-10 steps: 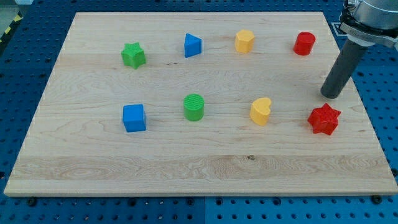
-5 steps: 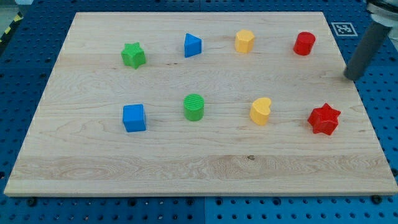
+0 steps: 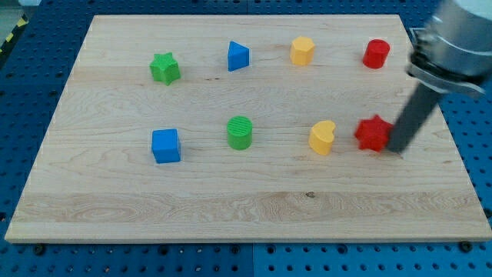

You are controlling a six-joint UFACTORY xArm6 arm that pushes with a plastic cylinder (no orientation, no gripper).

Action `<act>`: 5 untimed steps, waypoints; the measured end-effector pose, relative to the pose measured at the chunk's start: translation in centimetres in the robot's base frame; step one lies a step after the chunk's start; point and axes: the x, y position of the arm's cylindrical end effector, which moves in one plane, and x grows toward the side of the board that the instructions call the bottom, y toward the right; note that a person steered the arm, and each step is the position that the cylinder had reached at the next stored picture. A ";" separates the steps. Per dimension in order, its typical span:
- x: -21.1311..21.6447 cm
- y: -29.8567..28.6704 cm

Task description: Push the red star at the top right of the heart

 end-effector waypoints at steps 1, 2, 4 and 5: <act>-5.8 -3.6; -7.1 -3.8; -4.0 -0.5; -4.0 -2.6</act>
